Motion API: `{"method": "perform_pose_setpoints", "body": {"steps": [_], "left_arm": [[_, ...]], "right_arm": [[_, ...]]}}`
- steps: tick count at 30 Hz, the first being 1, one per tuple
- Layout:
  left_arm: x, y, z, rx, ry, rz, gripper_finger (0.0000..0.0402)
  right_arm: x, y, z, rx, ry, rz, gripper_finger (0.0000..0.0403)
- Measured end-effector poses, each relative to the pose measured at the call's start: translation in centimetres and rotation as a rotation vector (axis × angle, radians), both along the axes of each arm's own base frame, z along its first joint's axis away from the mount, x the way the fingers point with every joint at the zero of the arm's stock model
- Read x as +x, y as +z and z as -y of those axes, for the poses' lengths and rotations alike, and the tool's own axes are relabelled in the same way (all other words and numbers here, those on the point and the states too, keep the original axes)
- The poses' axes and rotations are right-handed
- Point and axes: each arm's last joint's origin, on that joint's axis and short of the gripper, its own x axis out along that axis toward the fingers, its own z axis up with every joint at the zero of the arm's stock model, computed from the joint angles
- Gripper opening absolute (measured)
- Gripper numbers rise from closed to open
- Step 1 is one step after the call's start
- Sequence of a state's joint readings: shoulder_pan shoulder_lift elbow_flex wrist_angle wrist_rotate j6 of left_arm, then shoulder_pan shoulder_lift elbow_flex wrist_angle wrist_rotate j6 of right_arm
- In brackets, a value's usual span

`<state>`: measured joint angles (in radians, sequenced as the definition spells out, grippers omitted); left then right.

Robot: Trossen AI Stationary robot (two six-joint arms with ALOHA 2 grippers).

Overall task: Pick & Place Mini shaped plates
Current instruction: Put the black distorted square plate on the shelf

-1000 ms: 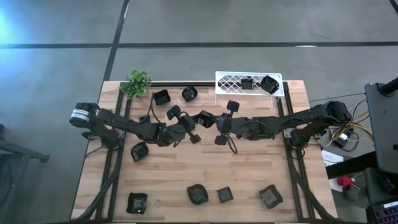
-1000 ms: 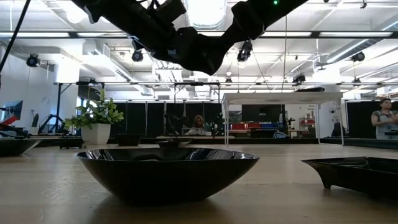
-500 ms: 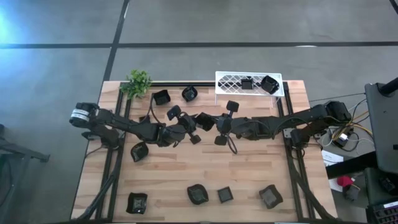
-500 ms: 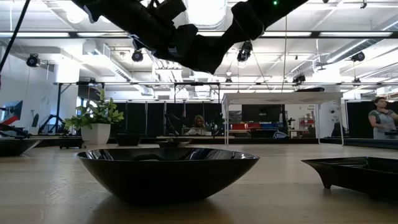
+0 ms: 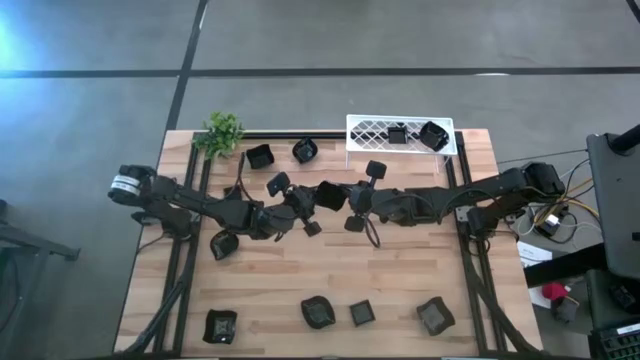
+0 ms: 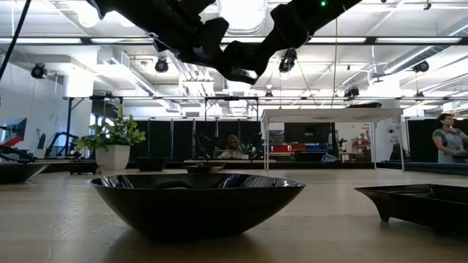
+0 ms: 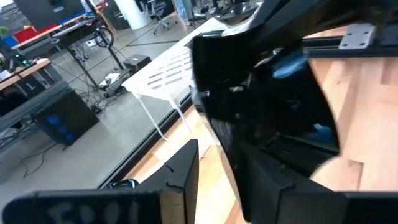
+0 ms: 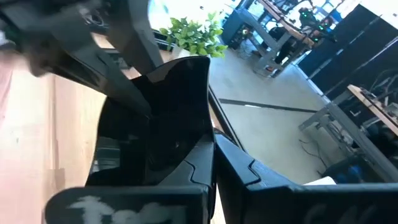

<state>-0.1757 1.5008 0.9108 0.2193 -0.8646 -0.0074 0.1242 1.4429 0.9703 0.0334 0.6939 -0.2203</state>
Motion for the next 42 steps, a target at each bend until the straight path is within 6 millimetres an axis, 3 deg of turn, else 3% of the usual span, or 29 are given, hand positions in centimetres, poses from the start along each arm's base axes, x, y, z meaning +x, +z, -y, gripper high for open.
{"method": "perform_pose_setpoints", "body": {"steps": [15,22,30,36,42], "left_arm": [[-2.0,1.9,1.2,0.006,-0.054,-0.018,0.0103],[-3.1,2.8,1.4,-0.027,-0.057,0.003,0.0103],[-3.3,3.0,1.3,-0.038,-0.058,0.012,0.0103],[-3.3,3.0,1.3,-0.043,-0.059,0.015,0.0103],[-3.3,3.0,1.3,-0.051,-0.055,0.017,0.0103]], "right_arm": [[-0.7,0.3,1.2,-0.012,-0.152,0.004,0.0008],[-2.3,1.6,4.6,0.077,-0.308,0.039,0.0008],[-4.0,2.6,9.4,0.242,-0.56,0.257,0.0008],[-4.8,1.9,13.0,0.353,-0.672,0.329,0.0008],[-5.0,0.8,15.4,0.464,-0.723,0.366,0.0008]]}}
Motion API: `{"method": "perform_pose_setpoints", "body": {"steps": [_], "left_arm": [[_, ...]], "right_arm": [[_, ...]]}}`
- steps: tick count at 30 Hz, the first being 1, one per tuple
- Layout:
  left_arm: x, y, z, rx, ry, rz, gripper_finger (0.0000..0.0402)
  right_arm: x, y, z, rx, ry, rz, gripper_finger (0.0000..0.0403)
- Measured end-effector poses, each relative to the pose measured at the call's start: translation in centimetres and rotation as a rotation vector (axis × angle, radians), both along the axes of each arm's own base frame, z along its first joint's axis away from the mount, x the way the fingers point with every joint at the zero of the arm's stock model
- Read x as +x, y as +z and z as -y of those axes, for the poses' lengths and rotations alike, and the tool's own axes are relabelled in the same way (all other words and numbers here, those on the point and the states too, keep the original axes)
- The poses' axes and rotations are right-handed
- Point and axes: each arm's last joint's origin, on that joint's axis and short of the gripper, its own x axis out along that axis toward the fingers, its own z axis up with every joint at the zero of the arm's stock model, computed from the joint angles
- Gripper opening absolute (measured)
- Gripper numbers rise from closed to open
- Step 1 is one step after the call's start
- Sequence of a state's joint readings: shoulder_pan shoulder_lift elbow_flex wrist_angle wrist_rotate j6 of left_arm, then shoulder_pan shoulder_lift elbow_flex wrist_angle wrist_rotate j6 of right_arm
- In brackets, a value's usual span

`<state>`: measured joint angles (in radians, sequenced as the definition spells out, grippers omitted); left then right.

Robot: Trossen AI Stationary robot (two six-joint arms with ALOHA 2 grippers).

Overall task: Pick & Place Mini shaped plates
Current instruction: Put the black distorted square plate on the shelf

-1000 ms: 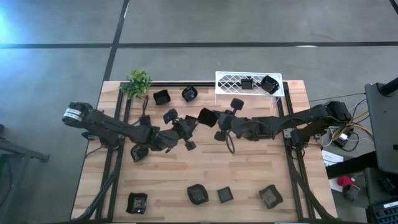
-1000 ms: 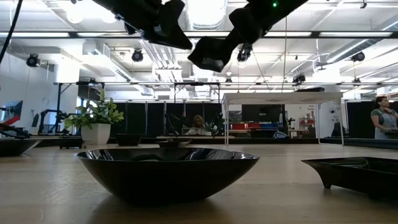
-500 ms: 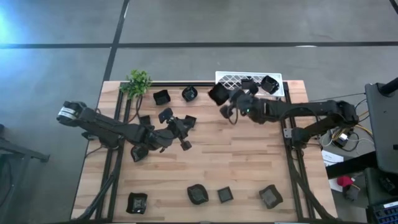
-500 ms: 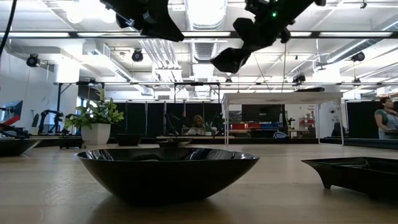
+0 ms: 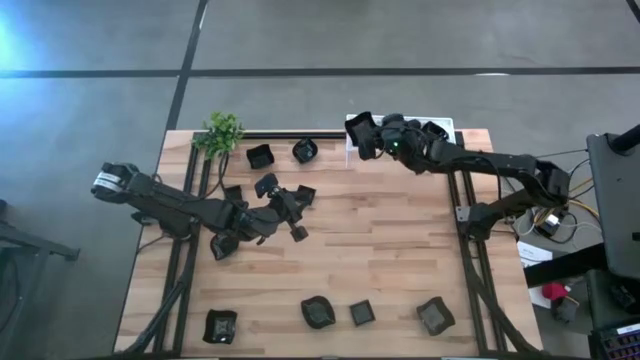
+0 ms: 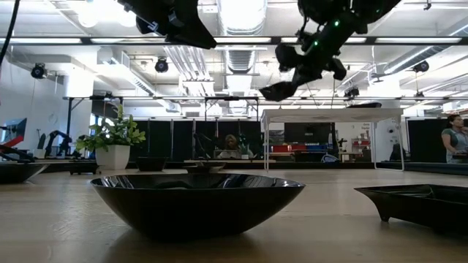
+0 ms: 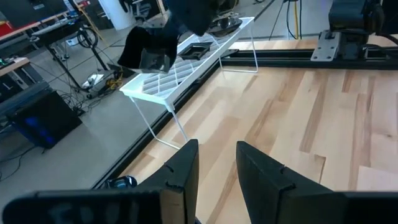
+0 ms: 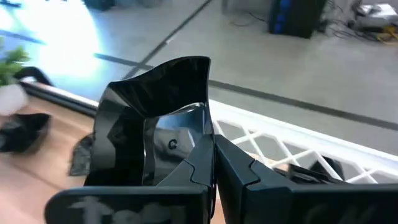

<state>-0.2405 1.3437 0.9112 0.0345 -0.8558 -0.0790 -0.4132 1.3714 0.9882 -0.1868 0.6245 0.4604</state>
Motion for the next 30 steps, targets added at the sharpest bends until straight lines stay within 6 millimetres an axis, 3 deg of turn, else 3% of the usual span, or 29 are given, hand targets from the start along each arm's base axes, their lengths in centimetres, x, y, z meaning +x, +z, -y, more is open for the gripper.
{"method": "perform_pose_setpoints", "body": {"steps": [9,30], "left_arm": [[0.0,-0.1,0.0,0.002,0.001,-0.008,0.0103],[0.0,-0.1,0.0,0.004,0.002,-0.012,0.0103]], "right_arm": [[0.2,-1.7,1.7,0.049,-0.083,0.004,0.0008],[0.2,-2.5,1.6,0.148,-0.108,0.055,0.0008]]}}
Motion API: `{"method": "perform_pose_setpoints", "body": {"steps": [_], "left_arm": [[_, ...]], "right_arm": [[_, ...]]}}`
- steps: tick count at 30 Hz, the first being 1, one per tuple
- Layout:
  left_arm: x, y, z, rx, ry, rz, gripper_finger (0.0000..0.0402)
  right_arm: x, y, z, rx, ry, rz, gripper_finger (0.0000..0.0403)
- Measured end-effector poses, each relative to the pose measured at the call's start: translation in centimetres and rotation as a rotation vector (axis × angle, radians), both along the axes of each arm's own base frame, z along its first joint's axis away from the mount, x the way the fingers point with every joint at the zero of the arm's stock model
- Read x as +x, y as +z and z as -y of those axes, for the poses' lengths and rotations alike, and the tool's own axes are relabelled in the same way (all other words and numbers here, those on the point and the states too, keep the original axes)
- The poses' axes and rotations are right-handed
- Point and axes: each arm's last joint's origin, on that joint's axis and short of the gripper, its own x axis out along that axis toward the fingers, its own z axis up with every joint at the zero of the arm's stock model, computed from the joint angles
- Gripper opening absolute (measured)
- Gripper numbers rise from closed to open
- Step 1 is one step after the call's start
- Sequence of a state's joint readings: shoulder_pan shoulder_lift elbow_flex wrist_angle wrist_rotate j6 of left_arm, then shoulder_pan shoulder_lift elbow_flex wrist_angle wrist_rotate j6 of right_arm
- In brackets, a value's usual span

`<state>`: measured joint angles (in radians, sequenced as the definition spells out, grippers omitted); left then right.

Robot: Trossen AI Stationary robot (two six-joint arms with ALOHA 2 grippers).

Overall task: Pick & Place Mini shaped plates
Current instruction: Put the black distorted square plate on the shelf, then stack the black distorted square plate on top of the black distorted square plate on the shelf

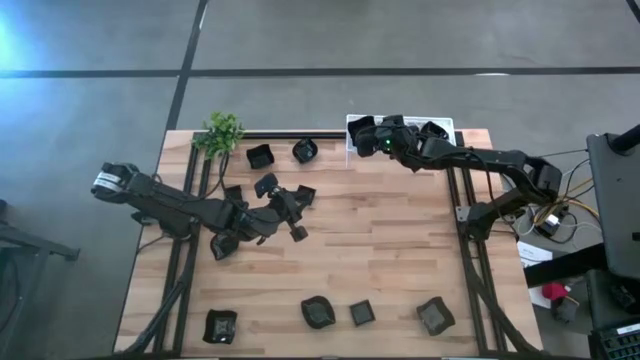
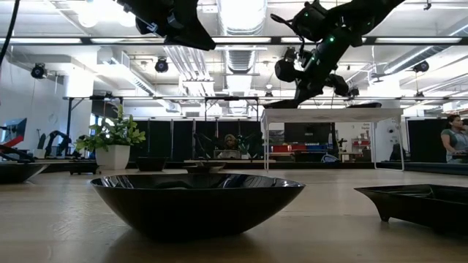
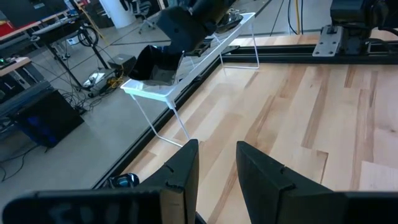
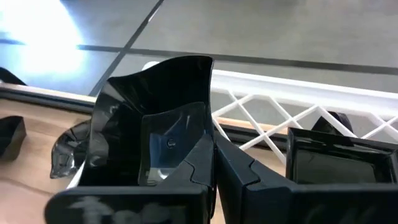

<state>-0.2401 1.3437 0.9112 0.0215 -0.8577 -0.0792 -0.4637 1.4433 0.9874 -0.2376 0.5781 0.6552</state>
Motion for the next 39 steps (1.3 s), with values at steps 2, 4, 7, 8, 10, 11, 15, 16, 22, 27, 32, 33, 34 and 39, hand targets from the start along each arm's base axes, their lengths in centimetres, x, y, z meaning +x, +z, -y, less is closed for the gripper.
{"method": "perform_pose_setpoints", "body": {"steps": [2,4,7,8,10,11,15,16,22,27,32,33,34,39], "left_arm": [[0.0,0.0,0.0,0.0,0.0,0.0,0.0103],[0.0,0.0,0.0,0.0,0.0,0.0,0.0103],[0.0,0.0,0.0,0.0,0.0,-0.001,0.0103],[0.0,0.0,0.0,0.0,0.0,-0.001,0.0103],[0.0,0.0,0.0,0.0,0.0,-0.001,0.0103],[0.0,0.0,0.0,0.0,0.0,-0.001,0.0103],[0.0,0.0,0.0,0.0,0.0,-0.001,0.0103],[0.0,0.0,0.0,0.0,0.0,-0.001,0.0103],[0.0,0.0,0.0,0.0,0.0,-0.001,0.0103],[0.0,0.0,0.0,0.0,0.0,-0.001,0.0103],[0.0,0.0,0.0,0.0,0.0,-0.001,0.0103],[0.0,0.0,0.0,0.0,0.0,-0.001,0.0103],[0.0,0.0,0.0,0.0,0.0,-0.001,0.0103],[0.0,0.0,0.0,0.0,0.0,-0.001,0.0103]], "right_arm": [[0.0,0.0,0.0,0.0,0.0,0.0,0.0009],[0.0,0.0,0.0,0.0,0.0,-0.001,0.0009],[0.0,0.0,0.0,0.0,0.0,0.0,0.0009],[0.0,0.0,0.0,0.0,0.0,0.0,0.0009],[0.0,0.0,0.0,0.0,0.003,-0.002,0.0009],[0.0,0.0,0.0,-0.001,0.003,-0.003,0.0009],[0.0,0.0,0.0,-0.004,0.011,-0.013,0.0021],[0.0,0.0,0.0,-0.004,0.012,-0.014,0.0027],[0.0,0.0,0.0,-0.002,0.009,-0.009,0.007],[0.0,0.0,0.0,0.001,0.005,-0.003,0.0096],[-0.1,0.3,-0.1,-0.011,0.016,-0.009,0.0107],[-0.3,0.6,-0.2,-0.016,0.017,-0.003,0.0107],[-0.4,0.9,-0.2,-0.022,0.019,0.005,0.0106],[-1.6,3.3,-1.2,-0.079,0.061,0.039,0.0097]]}}
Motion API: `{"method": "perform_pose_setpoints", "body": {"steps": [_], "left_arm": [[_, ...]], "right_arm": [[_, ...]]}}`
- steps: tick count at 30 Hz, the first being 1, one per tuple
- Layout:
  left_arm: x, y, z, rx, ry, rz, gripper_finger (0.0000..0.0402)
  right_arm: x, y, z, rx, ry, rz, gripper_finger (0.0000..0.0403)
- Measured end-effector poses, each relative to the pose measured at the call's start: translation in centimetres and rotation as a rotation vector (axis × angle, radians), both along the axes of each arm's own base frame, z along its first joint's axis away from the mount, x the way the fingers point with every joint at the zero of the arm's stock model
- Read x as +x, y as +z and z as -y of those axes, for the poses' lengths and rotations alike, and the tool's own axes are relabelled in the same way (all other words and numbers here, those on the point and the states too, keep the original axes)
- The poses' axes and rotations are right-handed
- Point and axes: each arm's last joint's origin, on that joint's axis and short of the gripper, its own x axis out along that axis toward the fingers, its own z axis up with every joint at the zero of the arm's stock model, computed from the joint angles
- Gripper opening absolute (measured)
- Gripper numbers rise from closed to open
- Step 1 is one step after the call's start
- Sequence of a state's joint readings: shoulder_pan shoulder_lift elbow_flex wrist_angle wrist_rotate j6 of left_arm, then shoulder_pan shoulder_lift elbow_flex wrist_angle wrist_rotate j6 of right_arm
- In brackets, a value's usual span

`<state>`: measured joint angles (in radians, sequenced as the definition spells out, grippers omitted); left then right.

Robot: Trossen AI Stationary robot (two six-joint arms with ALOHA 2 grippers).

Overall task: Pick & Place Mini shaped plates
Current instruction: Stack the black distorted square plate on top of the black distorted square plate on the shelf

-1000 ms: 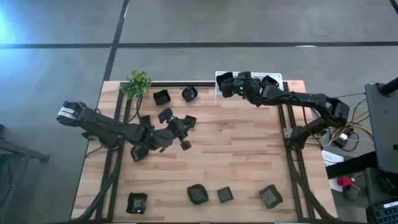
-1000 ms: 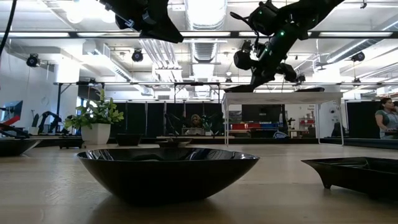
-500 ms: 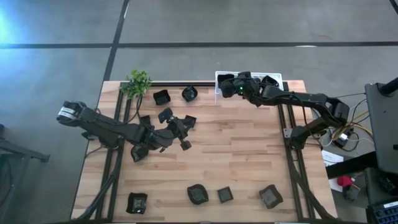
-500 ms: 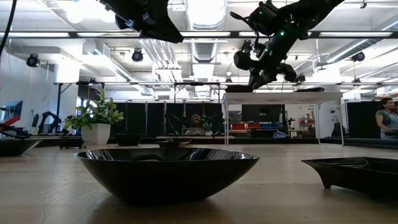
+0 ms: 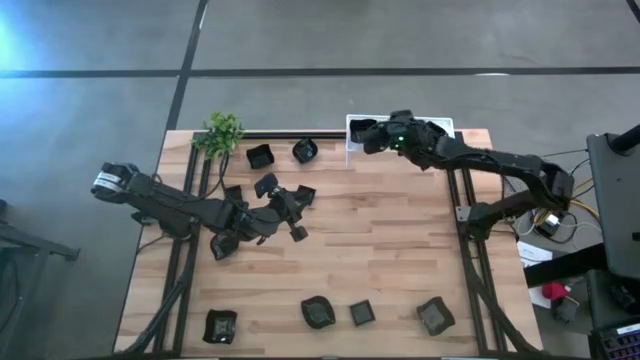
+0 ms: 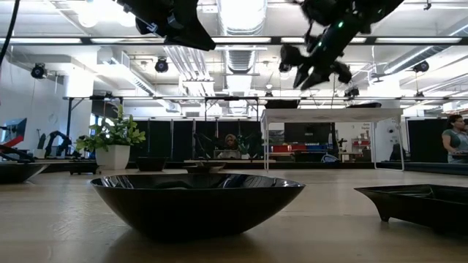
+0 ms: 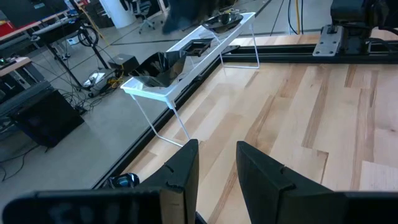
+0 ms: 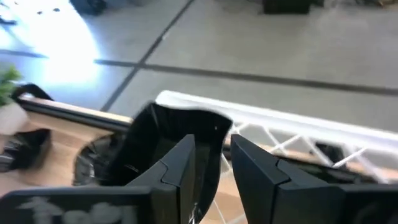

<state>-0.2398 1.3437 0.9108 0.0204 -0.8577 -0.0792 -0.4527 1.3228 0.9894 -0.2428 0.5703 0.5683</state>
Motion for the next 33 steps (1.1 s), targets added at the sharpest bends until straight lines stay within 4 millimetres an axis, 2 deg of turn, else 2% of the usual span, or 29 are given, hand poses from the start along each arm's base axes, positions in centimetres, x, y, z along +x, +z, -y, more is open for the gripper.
{"method": "perform_pose_setpoints", "body": {"steps": [6,12,23,27,33], "left_arm": [[-0.1,-0.1,0.0,0.003,0.001,-0.013,0.0103],[-0.1,-0.1,0.0,-0.002,0.002,-0.012,0.0103],[-0.1,-0.2,0.5,-0.005,-0.034,-0.018,0.0103],[-0.2,-0.2,1.1,0.005,-0.076,-0.036,0.0103],[-0.6,-0.4,2.1,0.013,-0.113,-0.062,0.0103]], "right_arm": [[-1.3,2.7,-3.5,-0.092,0.17,-0.058,0.0083],[-1.9,3.4,-8.4,-0.158,0.426,-0.199,0.006],[-3.4,2.0,-16.6,-0.115,0.781,-0.376,0.0022],[-3.9,1.3,-19.0,-0.098,0.918,-0.432,0.0014],[-5.1,0.3,-22.2,0.021,1.203,-0.492,0.0009]]}}
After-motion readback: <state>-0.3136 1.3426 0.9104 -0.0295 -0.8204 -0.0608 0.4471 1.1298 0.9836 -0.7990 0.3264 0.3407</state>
